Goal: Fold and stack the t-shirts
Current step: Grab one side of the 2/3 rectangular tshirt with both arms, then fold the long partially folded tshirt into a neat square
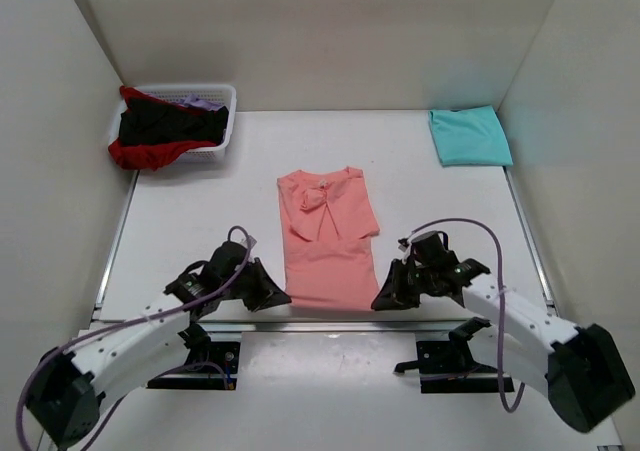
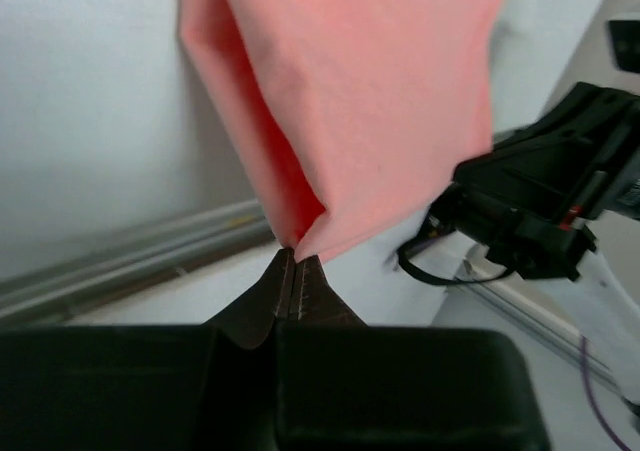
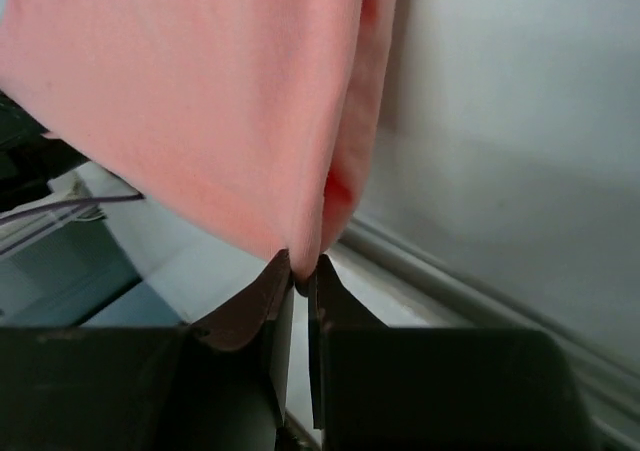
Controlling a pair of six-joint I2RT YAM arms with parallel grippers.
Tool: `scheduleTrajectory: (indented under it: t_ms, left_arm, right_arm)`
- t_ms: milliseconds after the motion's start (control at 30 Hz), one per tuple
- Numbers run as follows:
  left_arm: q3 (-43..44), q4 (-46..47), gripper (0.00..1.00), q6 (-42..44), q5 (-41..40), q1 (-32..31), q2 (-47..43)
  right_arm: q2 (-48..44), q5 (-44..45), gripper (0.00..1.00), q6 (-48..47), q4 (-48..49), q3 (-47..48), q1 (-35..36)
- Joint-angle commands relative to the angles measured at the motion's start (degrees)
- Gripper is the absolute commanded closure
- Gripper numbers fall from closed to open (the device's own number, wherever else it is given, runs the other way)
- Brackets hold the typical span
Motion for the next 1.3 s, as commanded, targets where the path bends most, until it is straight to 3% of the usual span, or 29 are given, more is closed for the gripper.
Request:
scheduleTrajectory:
  t_ms: [0, 200, 400, 600, 800, 833, 867, 900, 933, 967, 1100, 1267]
  left_arm:
    - [-0.7, -9.4, 1.0, -5.1, -1.5, -0.7, -8.7]
    - [4.2, -9.8, 1.0, -6.4, 0.2, 0.4, -9.1]
    - [16.2, -7.6, 1.0, 0.0, 4.2, 8.2, 2.5]
    - [26.3, -2.8, 1.0, 4.9, 8.9, 18.4, 15.6]
    - [40.6, 4.2, 0.98, 9.0, 7.5, 25.6, 37.6]
    - [44.9, 6.2, 0.8, 9.8, 6.6, 26.6, 42.8]
    - [49.2, 6.8, 0.45, 10.1, 5.4, 26.9, 45.2]
    - [52.9, 9.5, 0.29, 10.5, 5.2, 27.7, 49.6]
    - [54.4, 12.0, 0.01, 9.9, 7.3, 28.7, 53.9]
    - [57.3, 13.3, 0.01, 8.4, 8.7, 29.2, 57.4]
    - [59.6, 14.5, 0.01, 7.6, 5.6, 28.8, 58.5]
    - [55.5, 16.1, 0.01, 6.9, 7.7, 26.3, 56.5]
  right_arm:
    - [-8.7, -0.5, 1.0, 6.5, -5.4, -3.0, 1.6]
    - [-14.5, -3.4, 0.99, 7.9, -10.3, -0.6, -0.5]
    - [-4.6, -6.3, 1.0, -2.1, -14.6, 14.2, -8.8]
    - [14.6, -5.7, 1.0, -9.7, -15.4, 34.7, -15.0]
    - [44.7, -3.0, 1.0, -13.3, -12.9, 61.6, -18.6]
    - [47.9, -2.7, 0.97, -14.4, -13.3, 68.7, -19.0]
    - [53.5, -1.0, 0.9, -15.0, -14.1, 75.4, -19.1]
    - [58.1, -0.4, 0.74, -16.7, -14.5, 79.5, -19.1]
    - [60.5, 0.8, 0.59, -17.6, -15.5, 86.1, -19.1]
    - [64.1, 2.6, 0.49, -18.8, -17.3, 92.4, -19.3]
    - [70.6, 5.2, 0.33, -21.9, -21.0, 102.7, -19.5]
    - [67.7, 4.5, 0.3, -27.4, -17.1, 91.2, -20.7]
